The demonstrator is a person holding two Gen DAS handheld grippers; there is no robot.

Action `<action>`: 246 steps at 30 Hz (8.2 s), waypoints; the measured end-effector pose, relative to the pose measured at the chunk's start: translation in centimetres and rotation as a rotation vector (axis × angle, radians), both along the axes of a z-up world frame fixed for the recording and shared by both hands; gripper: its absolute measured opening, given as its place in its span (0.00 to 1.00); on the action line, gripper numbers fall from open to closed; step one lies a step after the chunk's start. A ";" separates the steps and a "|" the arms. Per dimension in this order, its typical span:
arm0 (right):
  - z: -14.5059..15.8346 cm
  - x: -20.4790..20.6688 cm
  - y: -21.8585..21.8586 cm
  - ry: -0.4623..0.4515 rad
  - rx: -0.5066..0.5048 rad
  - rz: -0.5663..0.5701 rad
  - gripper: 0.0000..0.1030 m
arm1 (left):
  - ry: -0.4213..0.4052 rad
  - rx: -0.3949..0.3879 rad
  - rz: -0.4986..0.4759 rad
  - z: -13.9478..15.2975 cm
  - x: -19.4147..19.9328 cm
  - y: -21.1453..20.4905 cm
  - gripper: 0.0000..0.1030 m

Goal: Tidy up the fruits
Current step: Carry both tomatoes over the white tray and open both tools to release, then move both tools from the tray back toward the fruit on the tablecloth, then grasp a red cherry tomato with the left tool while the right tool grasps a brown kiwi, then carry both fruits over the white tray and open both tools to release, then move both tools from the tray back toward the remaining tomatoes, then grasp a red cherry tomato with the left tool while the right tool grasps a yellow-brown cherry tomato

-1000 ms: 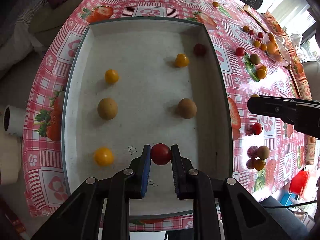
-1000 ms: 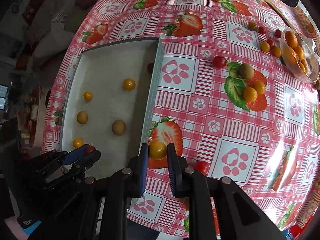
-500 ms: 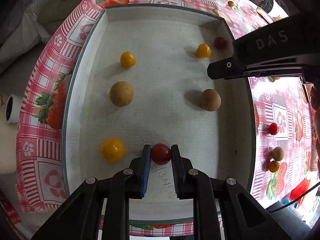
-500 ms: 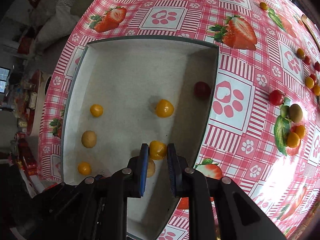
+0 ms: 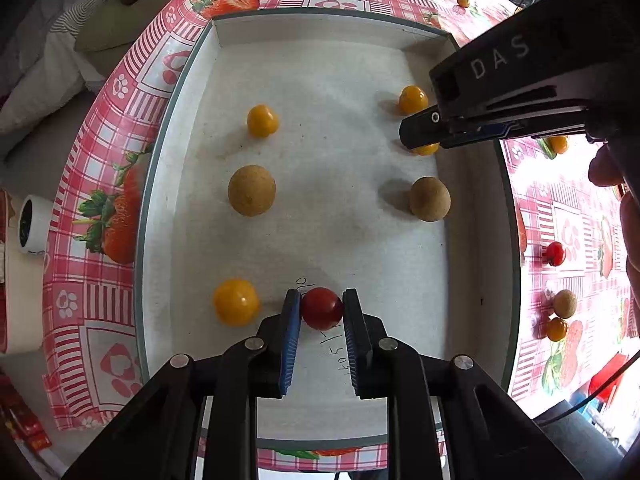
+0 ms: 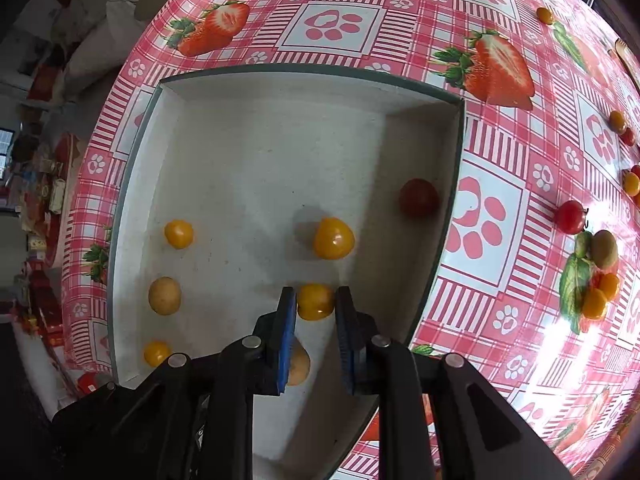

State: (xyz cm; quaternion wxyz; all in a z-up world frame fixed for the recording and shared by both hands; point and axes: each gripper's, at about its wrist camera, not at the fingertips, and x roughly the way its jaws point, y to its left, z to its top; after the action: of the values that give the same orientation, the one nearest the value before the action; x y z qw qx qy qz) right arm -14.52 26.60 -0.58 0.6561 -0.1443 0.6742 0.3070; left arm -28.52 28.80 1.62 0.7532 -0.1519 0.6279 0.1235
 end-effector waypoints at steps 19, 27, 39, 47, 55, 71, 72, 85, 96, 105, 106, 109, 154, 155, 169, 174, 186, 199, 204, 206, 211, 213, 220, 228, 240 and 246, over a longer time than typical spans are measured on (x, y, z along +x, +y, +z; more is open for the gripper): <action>5.8 0.7 -11.0 -0.059 0.067 -0.228 0.71 | -0.076 0.085 -0.140 4.6 4.4 -1.6 0.82; 4.6 0.5 -20.7 -0.048 -0.023 -0.410 0.72 | -0.110 0.096 -0.257 5.7 8.5 -5.0 0.82; 1.7 -4.4 -24.6 0.028 -0.052 -0.378 0.71 | -0.105 0.114 -0.372 6.0 13.8 -9.1 0.82; -0.3 -5.6 -23.2 0.086 -0.024 -0.378 0.63 | -0.083 0.102 -0.400 4.3 18.9 -10.3 0.82; -0.9 -5.8 -21.9 0.071 -0.034 -0.359 0.57 | -0.061 0.108 -0.437 2.0 22.5 -12.0 0.82; -1.1 -5.5 -20.2 0.057 -0.046 -0.364 0.30 | -0.074 0.071 -0.483 -0.2 24.8 -13.4 0.27; -1.1 -5.4 -20.3 0.059 -0.039 -0.371 0.30 | -0.073 0.073 -0.485 -0.2 24.8 -13.5 0.26; 1.2 -3.5 -24.5 0.038 0.032 -0.476 0.30 | -0.125 -0.014 -0.404 3.3 21.3 -11.2 0.23; 2.8 -2.9 -26.4 0.020 0.027 -0.505 0.30 | -0.156 -0.026 -0.346 5.8 16.1 -8.9 0.23; 3.4 -2.8 -23.7 -0.002 0.026 -0.437 0.30 | -0.162 -0.011 -0.265 6.6 12.2 -5.9 0.23; 3.6 -2.7 -23.3 -0.004 0.029 -0.426 0.30 | -0.162 -0.008 -0.254 6.6 11.9 -5.5 0.23; 4.1 -2.5 -21.6 -0.012 0.039 -0.389 0.30 | -0.163 0.003 -0.214 6.6 10.8 -4.0 0.23; -0.7 6.3 0.1 -0.017 0.046 -0.144 0.30 | -0.065 0.097 0.033 -0.1 12.2 7.6 0.23; -0.6 6.3 0.2 -0.016 0.048 -0.143 0.30 | -0.064 0.099 0.030 -0.1 12.2 7.6 0.24; 5.1 5.9 -3.3 -0.027 0.173 -0.201 0.69 | -0.104 0.145 0.005 3.2 11.2 6.9 0.76; 6.2 5.1 -7.6 -0.043 0.153 -0.263 0.70 | -0.119 0.146 -0.059 4.7 10.6 4.1 0.76; 5.0 0.3 -21.5 -0.038 -0.005 -0.420 0.70 | -0.128 0.106 -0.254 6.3 11.3 -4.5 0.76; 2.6 -8.2 -25.1 -0.036 -0.038 -0.313 0.69 | -0.076 0.028 -0.608 4.7 11.7 -14.3 0.76; 2.2 -10.4 -25.3 -0.070 -0.016 -0.285 0.66 | -0.027 0.040 -0.712 2.5 11.5 -17.1 0.76; 2.1 -11.1 -25.5 -0.075 -0.006 -0.287 0.65 | -0.010 0.050 -0.734 1.7 11.4 -17.7 0.76; 1.4 -12.2 -25.8 -0.083 0.010 -0.328 0.58 | 0.002 0.072 -0.745 0.7 11.2 -18.8 0.76; 1.0 -12.5 -25.7 -0.087 0.019 -0.344 0.56 | 0.009 0.089 -0.738 0.3 11.1 -19.1 0.62; 0.3 -12.7 -23.8 -0.136 0.058 -0.370 0.52 | 0.017 0.065 -0.683 -0.3 10.8 -18.1 0.33; 0.1 -11.4 -21.1 -0.196 0.055 -0.370 0.24 | 0.026 0.035 -0.660 -0.4 11.6 -17.4 0.30; 1.3 -9.2 -25.8 -0.128 0.063 -0.501 0.24 | -0.016 0.028 -0.627 1.3 10.7 -16.5 0.31; 1.7 -8.7 -26.8 -0.126 0.058 -0.507 0.24 | -0.063 0.034 -0.588 2.1 11.1 -16.1 0.77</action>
State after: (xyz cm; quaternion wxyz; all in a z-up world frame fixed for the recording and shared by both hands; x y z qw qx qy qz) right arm -23.21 -0.15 1.08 0.7567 0.0293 0.6373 0.1425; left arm -17.45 12.70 3.71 0.7784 0.0455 0.6190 -0.0941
